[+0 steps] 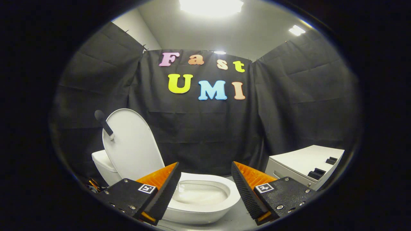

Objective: Open the toilet lid.

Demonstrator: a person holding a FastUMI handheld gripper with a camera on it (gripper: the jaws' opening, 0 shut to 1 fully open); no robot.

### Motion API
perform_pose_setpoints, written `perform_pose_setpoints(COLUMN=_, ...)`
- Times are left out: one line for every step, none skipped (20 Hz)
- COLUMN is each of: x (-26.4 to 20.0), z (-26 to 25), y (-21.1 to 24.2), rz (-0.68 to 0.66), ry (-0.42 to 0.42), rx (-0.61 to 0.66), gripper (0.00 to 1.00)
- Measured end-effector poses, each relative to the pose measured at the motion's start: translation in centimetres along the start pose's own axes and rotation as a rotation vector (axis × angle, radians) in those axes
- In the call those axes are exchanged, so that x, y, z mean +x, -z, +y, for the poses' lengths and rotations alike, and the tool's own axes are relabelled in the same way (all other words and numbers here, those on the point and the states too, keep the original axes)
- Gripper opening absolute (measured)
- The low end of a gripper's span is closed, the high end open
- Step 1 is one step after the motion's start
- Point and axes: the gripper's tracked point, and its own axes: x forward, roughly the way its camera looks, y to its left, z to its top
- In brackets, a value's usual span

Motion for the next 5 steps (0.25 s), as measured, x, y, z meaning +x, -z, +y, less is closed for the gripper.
perform_pose_setpoints(x=-0.02, z=0.15, y=-0.1, rz=-0.001, ry=-0.002, rx=0.004, gripper=0.96)
perform_pose_setpoints(x=-0.11, z=0.19, y=-0.04, rz=-0.001, ry=-0.002, rx=0.004, gripper=0.96)
perform_pose_setpoints(x=-0.14, z=0.21, y=-0.06, rz=-0.002, ry=0.0, rx=0.0, gripper=0.96)
perform_pose_setpoints(x=-0.17, z=0.22, y=-0.07, rz=-0.001, ry=0.001, rx=-0.004, gripper=0.96)
perform_pose_setpoints(x=-0.11, z=0.19, y=-0.03, rz=0.002, ry=0.003, rx=-0.007, gripper=0.96)
